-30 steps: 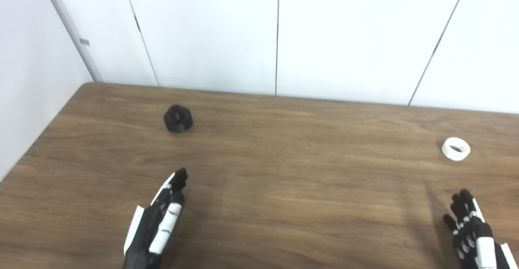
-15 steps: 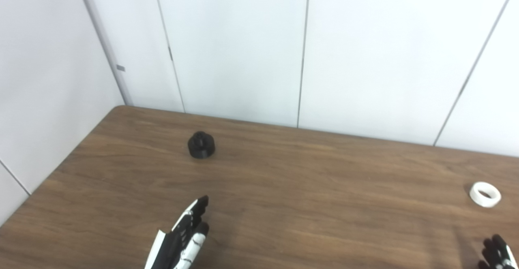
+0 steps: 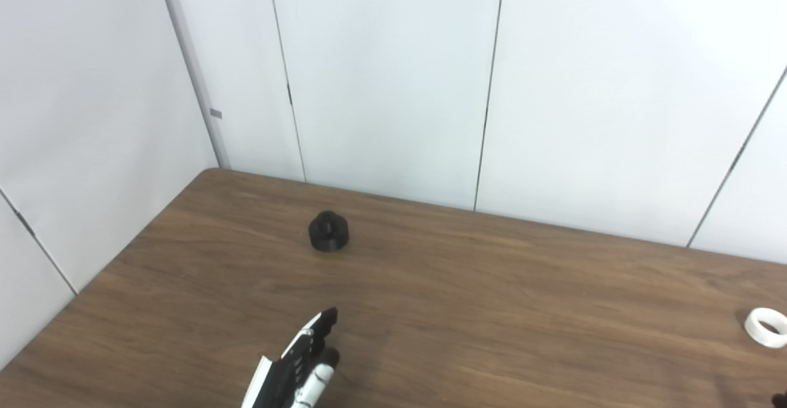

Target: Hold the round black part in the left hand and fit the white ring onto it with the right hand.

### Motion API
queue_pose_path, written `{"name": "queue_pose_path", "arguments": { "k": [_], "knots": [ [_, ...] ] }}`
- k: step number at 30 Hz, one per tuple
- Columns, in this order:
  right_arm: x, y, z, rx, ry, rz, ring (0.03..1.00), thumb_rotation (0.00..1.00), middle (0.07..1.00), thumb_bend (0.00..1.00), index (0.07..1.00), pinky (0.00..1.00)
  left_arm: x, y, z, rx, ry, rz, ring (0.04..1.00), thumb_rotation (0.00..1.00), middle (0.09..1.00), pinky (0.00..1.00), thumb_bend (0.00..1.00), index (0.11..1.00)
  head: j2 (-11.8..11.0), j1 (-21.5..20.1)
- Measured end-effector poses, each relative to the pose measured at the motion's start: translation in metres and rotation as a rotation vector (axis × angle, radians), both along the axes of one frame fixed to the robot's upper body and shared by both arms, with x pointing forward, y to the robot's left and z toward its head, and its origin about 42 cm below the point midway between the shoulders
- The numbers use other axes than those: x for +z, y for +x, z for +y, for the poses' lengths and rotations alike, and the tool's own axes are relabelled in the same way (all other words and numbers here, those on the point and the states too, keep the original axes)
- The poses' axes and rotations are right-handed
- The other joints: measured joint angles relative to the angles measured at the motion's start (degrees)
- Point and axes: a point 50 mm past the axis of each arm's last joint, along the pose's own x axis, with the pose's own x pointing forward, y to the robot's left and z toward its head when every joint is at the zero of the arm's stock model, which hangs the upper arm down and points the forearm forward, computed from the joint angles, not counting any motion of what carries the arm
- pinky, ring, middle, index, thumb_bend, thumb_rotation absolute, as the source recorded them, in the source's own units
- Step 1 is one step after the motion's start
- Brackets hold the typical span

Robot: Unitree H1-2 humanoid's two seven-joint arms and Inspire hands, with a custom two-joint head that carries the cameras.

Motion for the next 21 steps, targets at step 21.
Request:
{"name": "queue_pose_path", "arguments": {
  "k": [21],
  "knots": [
    [0.001,-0.002,0.002,-0.005,-0.031,0.008,0.986,1.0,0.964,0.45,1.0,0.98,0.095,0.071,0.041,0.17,0.485,-0.059,0.913,0.24,0.901,0.91,0.87,0.878,1.41,-2.02]
  ]
}}
